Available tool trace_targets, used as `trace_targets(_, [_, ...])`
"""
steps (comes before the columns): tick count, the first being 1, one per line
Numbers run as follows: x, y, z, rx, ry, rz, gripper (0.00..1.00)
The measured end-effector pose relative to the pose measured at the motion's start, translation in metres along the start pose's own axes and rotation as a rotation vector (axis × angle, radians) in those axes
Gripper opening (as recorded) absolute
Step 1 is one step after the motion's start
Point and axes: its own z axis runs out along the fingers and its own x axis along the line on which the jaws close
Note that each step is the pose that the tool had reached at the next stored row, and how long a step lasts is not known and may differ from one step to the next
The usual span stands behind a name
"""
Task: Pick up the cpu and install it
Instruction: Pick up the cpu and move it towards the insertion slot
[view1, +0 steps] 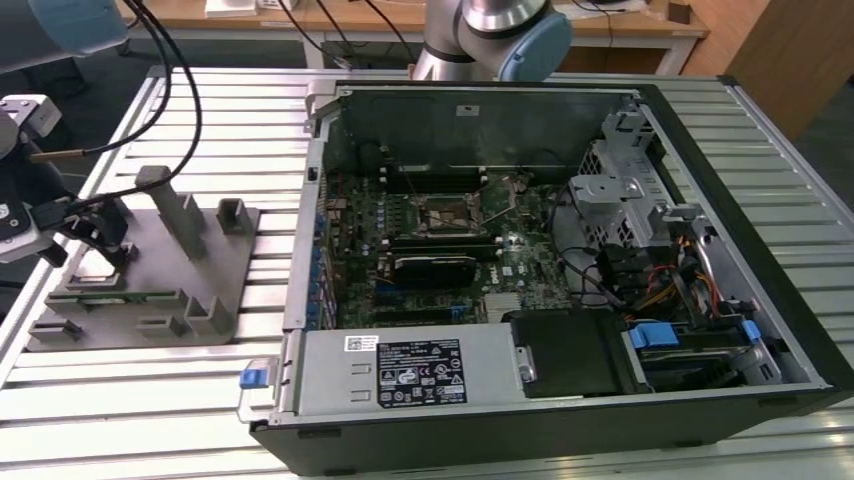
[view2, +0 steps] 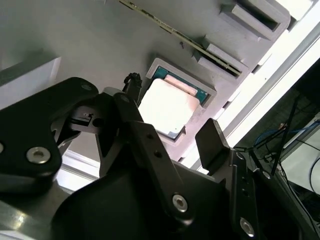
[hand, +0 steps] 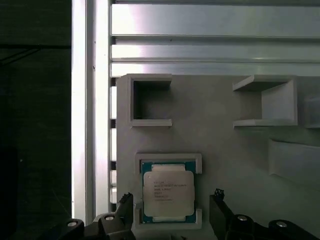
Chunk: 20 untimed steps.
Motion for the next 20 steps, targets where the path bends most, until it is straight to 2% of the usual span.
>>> trace_targets(7, [0.0008, 0.0, 0.0097, 0.0002, 0.0005, 0.0, 0.71])
trace_targets(14, [0.001, 0.0057, 0.0143, -0.0003, 0.0006, -0.014, 0.71])
trace_targets(20, [0.0018, 0.0059, 0.019, -0.0014, 0.0011, -0.027, 0.71])
